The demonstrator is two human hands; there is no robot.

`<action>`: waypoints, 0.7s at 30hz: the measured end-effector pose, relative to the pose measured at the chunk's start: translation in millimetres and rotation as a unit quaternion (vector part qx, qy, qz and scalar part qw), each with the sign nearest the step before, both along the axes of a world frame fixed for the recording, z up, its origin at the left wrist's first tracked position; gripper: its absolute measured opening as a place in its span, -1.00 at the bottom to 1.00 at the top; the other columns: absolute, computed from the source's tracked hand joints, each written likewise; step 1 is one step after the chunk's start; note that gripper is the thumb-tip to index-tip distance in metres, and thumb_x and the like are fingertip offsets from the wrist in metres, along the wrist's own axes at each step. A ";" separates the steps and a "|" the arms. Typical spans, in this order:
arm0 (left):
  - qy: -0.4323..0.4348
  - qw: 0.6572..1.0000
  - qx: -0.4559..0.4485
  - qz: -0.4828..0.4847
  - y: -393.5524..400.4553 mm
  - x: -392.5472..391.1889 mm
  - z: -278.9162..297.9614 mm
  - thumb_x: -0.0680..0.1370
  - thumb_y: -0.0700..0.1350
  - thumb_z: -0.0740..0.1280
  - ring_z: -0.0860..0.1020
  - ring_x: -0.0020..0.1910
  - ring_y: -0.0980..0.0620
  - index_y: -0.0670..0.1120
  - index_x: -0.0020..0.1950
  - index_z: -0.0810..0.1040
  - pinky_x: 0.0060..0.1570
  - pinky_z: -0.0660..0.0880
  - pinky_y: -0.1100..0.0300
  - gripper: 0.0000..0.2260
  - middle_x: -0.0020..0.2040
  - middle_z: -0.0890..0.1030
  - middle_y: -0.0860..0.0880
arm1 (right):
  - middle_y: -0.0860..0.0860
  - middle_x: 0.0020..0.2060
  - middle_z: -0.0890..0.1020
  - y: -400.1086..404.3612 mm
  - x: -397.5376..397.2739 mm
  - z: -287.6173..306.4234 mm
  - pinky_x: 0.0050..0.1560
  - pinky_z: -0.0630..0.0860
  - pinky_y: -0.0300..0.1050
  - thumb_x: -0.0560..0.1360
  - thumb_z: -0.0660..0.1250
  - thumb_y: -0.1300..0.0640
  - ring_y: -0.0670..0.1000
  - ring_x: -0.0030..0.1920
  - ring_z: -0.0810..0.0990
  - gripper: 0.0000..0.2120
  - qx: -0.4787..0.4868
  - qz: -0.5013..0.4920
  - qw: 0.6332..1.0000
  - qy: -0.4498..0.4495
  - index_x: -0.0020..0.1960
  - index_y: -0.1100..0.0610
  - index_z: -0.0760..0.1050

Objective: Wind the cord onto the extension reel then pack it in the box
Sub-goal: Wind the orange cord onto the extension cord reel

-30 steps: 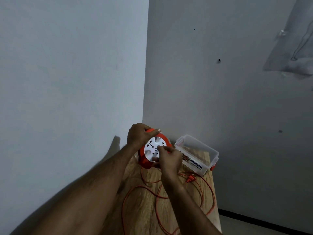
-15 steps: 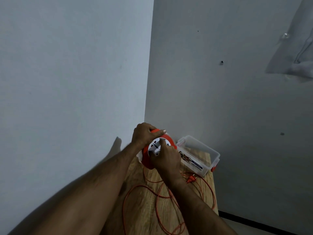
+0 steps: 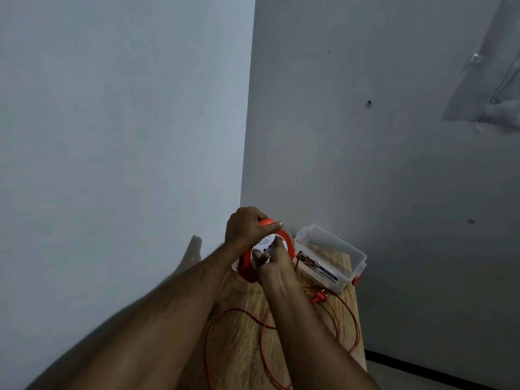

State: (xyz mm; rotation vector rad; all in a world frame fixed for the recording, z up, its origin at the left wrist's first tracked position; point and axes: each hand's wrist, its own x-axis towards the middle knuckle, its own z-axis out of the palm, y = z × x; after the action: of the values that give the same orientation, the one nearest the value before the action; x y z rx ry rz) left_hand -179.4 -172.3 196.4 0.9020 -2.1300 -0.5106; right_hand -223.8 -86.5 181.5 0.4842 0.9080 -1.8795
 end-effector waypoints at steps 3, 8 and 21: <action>0.001 1.000 0.009 0.008 -3.6 3.7 -0.2 0.42 0.36 0.41 0.56 -0.36 0.14 -0.04 -0.17 0.74 -0.33 0.41 0.31 -0.54 -0.29 0.67 0.06 | 0.24 0.28 0.50 2.6 -0.1 10.6 0.23 0.58 0.09 0.51 0.49 0.11 0.22 0.26 0.59 -0.33 -0.010 -0.007 1.000 -0.022 0.50 0.23 0.28; 0.019 0.997 0.062 0.041 -16.8 15.2 -3.6 0.43 0.39 0.36 0.58 -0.42 0.14 -0.05 -0.28 0.70 -0.36 0.42 0.31 -0.49 -0.39 0.63 0.10 | 0.17 0.17 0.63 31.2 3.6 -3.1 -0.15 0.70 0.06 0.49 0.48 0.15 0.20 0.04 0.69 -0.57 0.127 0.047 0.948 0.286 0.31 0.18 0.47; 0.032 0.995 0.090 0.003 -10.4 5.2 -2.2 0.42 0.37 0.39 0.59 -0.36 0.19 -0.02 -0.17 0.73 -0.32 0.42 0.39 -0.55 -0.26 0.70 0.09 | -0.01 0.11 0.70 38.8 -1.3 -16.8 0.05 0.66 -0.04 0.49 0.38 -0.24 0.03 0.00 0.72 -0.38 0.279 0.068 0.446 0.848 0.41 0.11 0.43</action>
State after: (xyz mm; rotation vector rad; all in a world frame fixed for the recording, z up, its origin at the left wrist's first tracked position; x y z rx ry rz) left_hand -174.2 -182.7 194.3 0.9769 -2.0476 -0.7284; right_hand -225.2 -47.7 164.7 -1.5371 2.6975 -1.2624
